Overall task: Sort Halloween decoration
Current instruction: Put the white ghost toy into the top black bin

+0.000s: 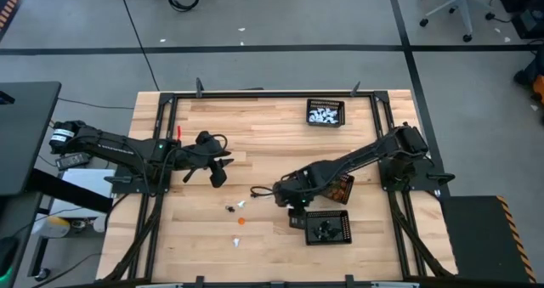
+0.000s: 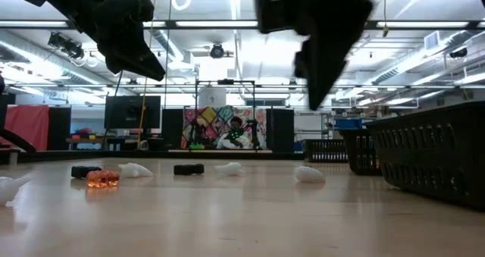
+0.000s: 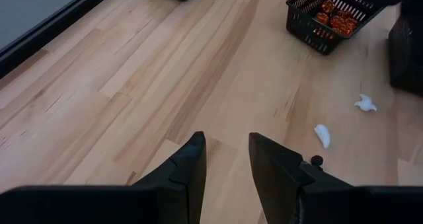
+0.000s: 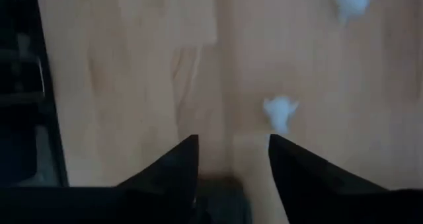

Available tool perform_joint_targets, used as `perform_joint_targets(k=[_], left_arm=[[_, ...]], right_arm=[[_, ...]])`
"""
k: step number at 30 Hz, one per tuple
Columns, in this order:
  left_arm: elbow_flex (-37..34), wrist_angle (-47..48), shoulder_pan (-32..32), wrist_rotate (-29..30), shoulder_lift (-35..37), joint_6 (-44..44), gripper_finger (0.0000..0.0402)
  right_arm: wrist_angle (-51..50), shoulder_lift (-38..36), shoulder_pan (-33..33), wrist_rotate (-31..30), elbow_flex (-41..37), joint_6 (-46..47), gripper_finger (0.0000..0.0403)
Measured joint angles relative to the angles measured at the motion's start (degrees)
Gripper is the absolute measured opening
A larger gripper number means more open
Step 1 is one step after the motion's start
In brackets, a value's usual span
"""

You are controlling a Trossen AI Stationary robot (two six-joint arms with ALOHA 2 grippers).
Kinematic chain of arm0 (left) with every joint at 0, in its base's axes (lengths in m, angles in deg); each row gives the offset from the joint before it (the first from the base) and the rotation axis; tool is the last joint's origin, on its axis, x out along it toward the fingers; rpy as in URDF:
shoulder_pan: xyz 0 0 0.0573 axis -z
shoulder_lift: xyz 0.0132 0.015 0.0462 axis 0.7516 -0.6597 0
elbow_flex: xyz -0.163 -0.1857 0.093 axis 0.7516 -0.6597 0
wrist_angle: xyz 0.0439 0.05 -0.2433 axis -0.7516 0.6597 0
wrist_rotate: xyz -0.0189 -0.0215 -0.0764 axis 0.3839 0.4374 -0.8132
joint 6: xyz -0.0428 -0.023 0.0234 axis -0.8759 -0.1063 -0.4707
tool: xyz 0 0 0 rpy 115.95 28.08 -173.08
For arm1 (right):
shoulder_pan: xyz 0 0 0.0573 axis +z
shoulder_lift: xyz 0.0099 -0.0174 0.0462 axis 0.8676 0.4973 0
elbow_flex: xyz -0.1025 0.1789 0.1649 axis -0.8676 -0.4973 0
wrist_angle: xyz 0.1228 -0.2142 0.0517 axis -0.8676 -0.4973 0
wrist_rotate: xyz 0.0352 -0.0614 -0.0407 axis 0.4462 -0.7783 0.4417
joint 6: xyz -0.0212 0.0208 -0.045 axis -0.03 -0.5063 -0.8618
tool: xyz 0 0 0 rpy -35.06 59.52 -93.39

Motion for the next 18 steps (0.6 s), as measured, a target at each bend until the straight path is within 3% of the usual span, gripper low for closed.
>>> perform_joint_targets(k=[9,18], left_arm=[[0.0,0.1,0.0,0.0,0.0,0.0,0.0124],[0.0,0.4,-0.3,0.0,0.0,0.0,0.0124]], right_arm=[[2.8,5.1,-1.2,-3.3,0.0,-0.3,0.0248],[3.3,8.5,-1.2,-6.2,0.1,-1.3,0.0253]])
